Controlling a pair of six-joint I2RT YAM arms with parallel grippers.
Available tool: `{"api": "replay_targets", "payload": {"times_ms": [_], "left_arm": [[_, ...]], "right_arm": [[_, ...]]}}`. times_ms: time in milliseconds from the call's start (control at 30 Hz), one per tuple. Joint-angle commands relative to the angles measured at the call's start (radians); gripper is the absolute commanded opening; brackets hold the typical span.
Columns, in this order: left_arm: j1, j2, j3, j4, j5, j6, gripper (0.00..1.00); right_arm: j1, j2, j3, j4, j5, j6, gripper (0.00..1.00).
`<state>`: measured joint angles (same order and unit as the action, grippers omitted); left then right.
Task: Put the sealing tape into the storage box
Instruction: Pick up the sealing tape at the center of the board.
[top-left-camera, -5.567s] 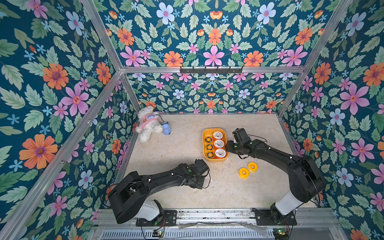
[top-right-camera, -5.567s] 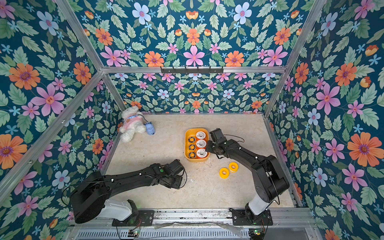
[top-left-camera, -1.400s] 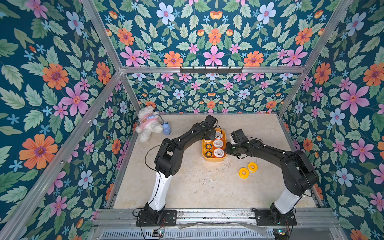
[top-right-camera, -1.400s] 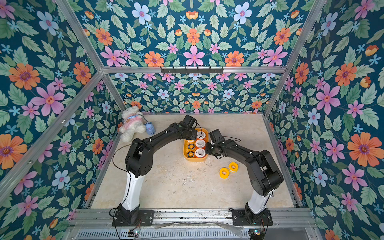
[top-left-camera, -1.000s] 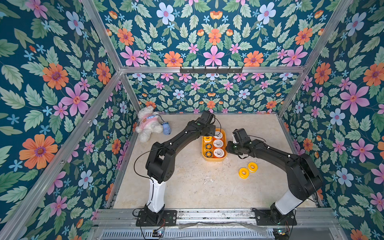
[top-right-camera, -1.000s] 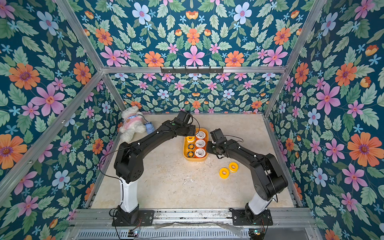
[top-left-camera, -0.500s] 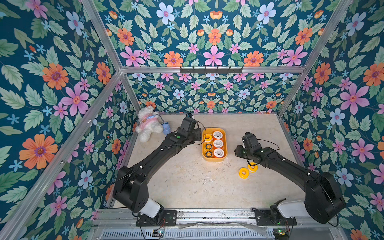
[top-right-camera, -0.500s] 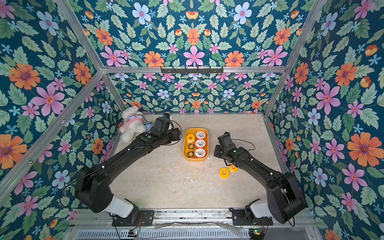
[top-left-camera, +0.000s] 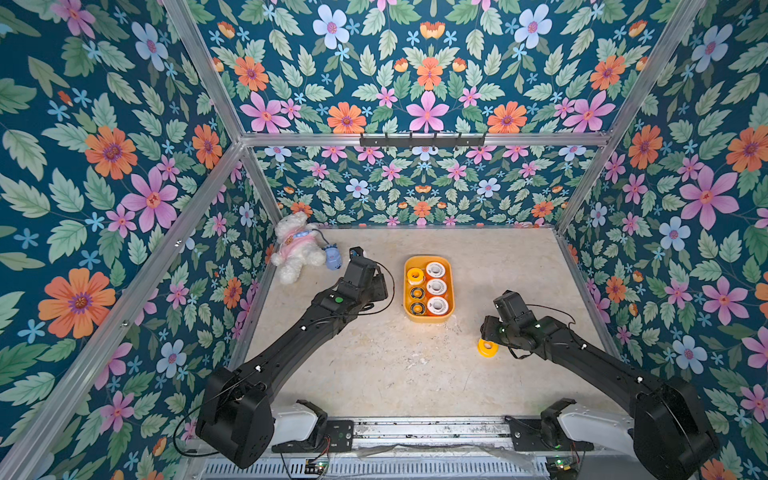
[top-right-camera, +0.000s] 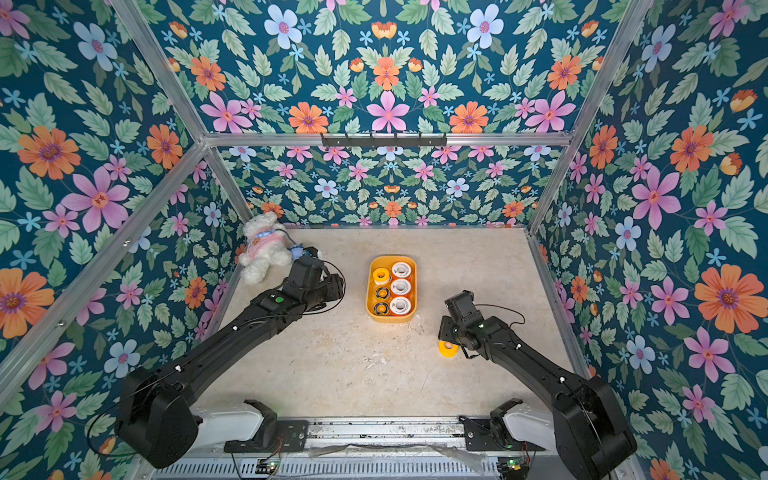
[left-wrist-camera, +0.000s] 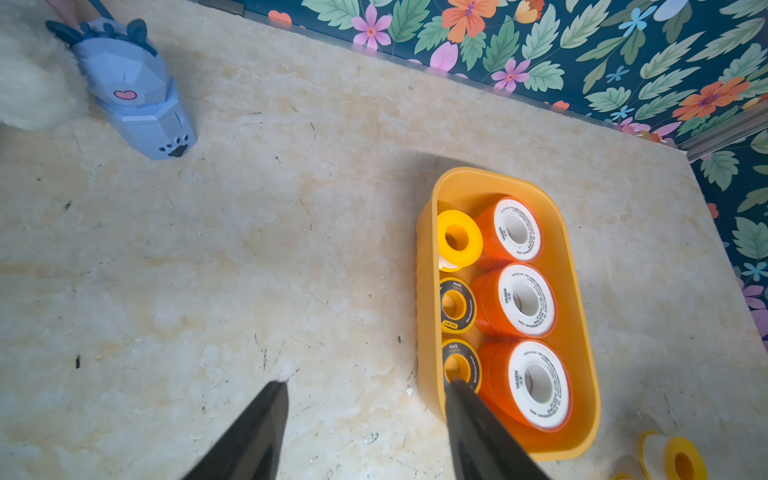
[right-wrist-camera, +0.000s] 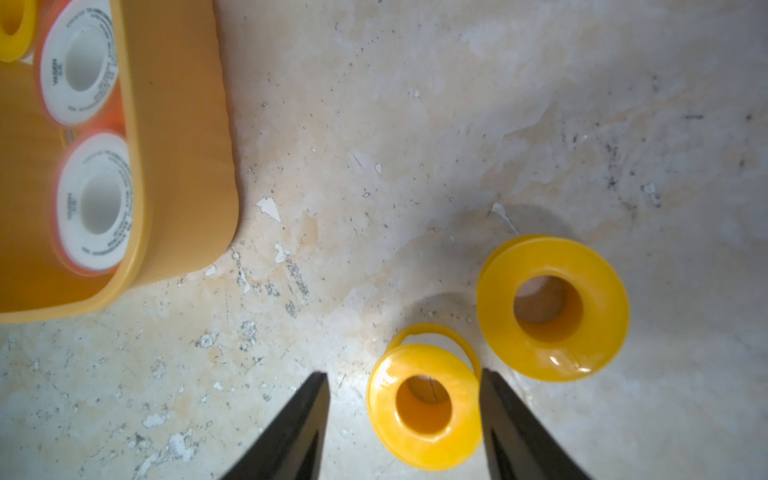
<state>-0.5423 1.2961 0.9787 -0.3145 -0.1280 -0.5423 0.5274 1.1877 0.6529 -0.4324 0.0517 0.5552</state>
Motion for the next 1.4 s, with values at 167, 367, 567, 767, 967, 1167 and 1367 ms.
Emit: {"api": "replay_targets", "payload": {"times_ms": [167, 367, 567, 767, 967, 1167, 1367], "left_arm": [[0.001, 0.003, -0.004, -0.006, -0.005, -0.001, 0.66], [0.001, 0.012, -0.004, -0.002, -0.003, 0.001, 0.66], [0.001, 0.023, -0.003, -0.002, -0.001, -0.001, 0.66], [0.001, 0.034, -0.002, -0.005, 0.009, -0.001, 0.66], [0.001, 0.042, 0.005, -0.007, 0.012, 0.004, 0.65], [0.001, 0.048, 0.007, -0.01, 0.009, 0.006, 0.65], [0.001, 0.05, 0.008, -0.012, 0.007, 0.005, 0.65]], "right_arm": [[0.031, 0.033, 0.0, -0.038, 0.015, -0.008, 0.82], [0.057, 0.075, 0.01, -0.054, 0.058, -0.003, 0.88], [0.074, 0.124, 0.012, -0.05, 0.082, 0.006, 0.89], [0.078, 0.182, 0.026, -0.043, 0.08, 0.003, 0.82], [0.088, 0.205, 0.038, -0.037, 0.092, 0.004, 0.79], [0.096, 0.233, 0.05, -0.042, 0.107, 0.003, 0.76], [0.103, 0.245, 0.053, -0.045, 0.131, 0.009, 0.72]]}}
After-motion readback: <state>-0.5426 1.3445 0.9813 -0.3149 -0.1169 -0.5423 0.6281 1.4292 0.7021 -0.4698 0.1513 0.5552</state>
